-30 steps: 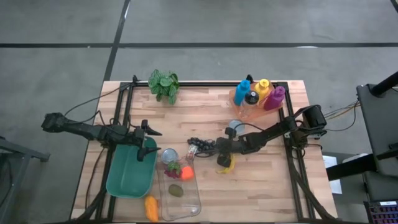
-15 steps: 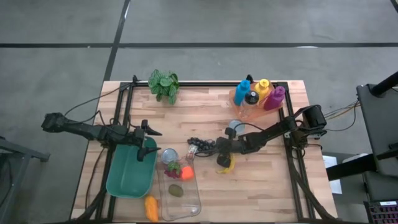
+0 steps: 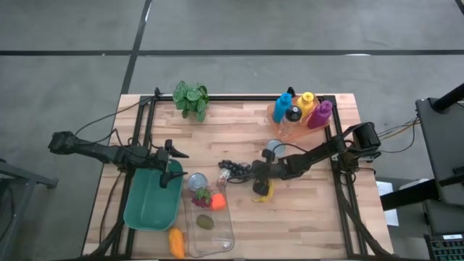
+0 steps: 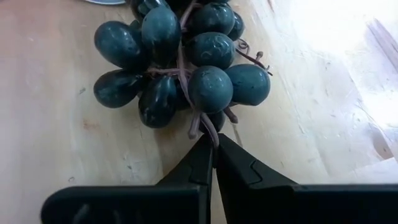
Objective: Pick & Place Food Item
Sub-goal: Put the black grapes into the transparent bin
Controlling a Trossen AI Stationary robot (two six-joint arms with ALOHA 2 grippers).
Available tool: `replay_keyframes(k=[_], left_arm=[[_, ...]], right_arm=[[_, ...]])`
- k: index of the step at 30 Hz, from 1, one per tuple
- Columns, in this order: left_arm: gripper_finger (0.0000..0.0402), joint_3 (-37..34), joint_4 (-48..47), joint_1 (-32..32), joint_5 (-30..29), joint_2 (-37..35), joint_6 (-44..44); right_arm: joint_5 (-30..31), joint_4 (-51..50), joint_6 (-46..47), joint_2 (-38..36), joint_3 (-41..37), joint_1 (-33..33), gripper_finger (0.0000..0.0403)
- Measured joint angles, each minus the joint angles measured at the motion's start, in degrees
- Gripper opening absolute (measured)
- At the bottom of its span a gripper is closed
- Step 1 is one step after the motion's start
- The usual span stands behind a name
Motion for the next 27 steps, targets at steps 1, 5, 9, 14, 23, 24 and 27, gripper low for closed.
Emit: replay_keyframes(k=[1, 5, 9, 14, 23, 24, 27], left_arm=[[0.0336, 0.0, 0.0, 0.0, 0.0, 0.0, 0.0], [0.0336, 0.0, 0.0, 0.0, 0.0, 0.0, 0.0], [0.0336, 0.0, 0.0, 0.0, 0.0, 0.0, 0.0], [0.0336, 0.0, 0.0, 0.0, 0.0, 0.0, 0.0], [0.0336, 0.0, 0.0, 0.0, 0.0, 0.0, 0.0], [0.0336, 0.0, 0.0, 0.0, 0.0, 0.0, 0.0], [0.0336, 0.0, 0.0, 0.0, 0.0, 0.0, 0.0]], right_arm=[[-0.1, 0.2, 0.0, 0.0, 0.0, 0.0, 0.001], [-0.2, 0.4, -0.3, 0.0, 0.0, 0.0, 0.0036], [-0.2, 0.4, -1.3, 0.0, 0.0, 0.0, 0.0086], [0.2, 0.4, -1.5, 0.0, 0.0, 0.0, 0.0138], [0.3, 0.4, -4.7, 0.0, 0.2, 0.0, 0.0166], [0.5, 0.4, -5.4, 0.0, 0.2, 0.0, 0.0165], [0.7, 0.4, -7.7, 0.0, 0.2, 0.0, 0.0153]])
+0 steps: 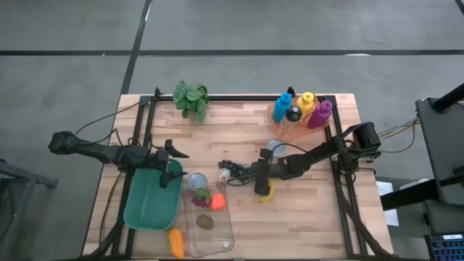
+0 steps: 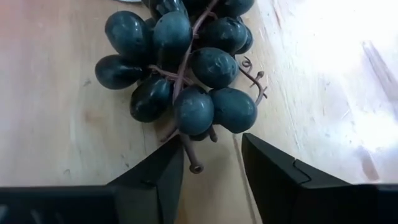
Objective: Pick & Place Food Item
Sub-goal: Put the black grapes into the transparent bin
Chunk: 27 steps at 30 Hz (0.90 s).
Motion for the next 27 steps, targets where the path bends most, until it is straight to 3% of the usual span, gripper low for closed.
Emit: replay_keyframes(k=[11, 27], left_arm=[[0.0336, 0.0, 0.0, 0.0, 0.0, 0.0, 0.0], [0.0336, 0.0, 0.0, 0.0, 0.0, 0.0, 0.0]], right_arm=[[0.1, 0.4, -3.3, 0.0, 0.0, 0.0, 0.0064], [0.0, 1.7, -7.4, 0.0, 0.2, 0.1, 0.006]])
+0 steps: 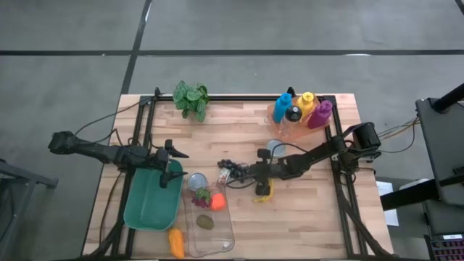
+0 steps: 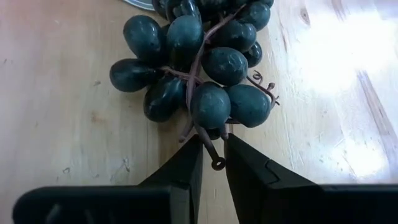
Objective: Pick & Place Food Item
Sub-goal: Put the black grapes into the transparent bin
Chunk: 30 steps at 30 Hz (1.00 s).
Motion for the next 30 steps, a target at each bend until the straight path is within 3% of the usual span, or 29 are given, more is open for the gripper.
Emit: replay_keyframes(k=[30], left_arm=[[0.0336, 0.0, 0.0, 0.0, 0.0, 0.0, 0.0]], right_arm=[[0.0, 0.2, 1.6, 0.0, 0.0, 3.2, 0.0059]])
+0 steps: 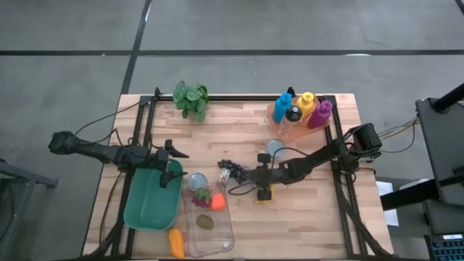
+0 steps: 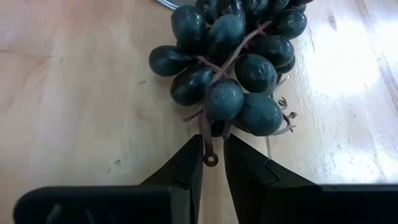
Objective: Pick & Place Food Item
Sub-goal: Put the black grapes into the transparent bin
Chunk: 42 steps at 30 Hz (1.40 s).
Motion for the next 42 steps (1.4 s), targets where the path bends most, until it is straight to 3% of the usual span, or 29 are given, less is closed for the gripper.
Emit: replay_keyframes(k=[24, 31, 42], left_arm=[[0.0336, 0.0, 0.0, 0.0, 0.0, 0.0, 0.0], [0.0336, 0.0, 0.0, 0.0, 0.0, 0.0, 0.0], [0.0336, 0.0, 0.0, 0.0, 0.0, 0.0, 0.0]], right_arm=[[0.0, 0.3, 1.5, 0.0, 0.0, 0.0, 0.0058], [0.0, 0.7, 1.6, 0.0, 0.0, 0.0, 0.0015], [0.0, 0.9, 1.6, 0.0, 0.0, 0.0, 0.0017]])
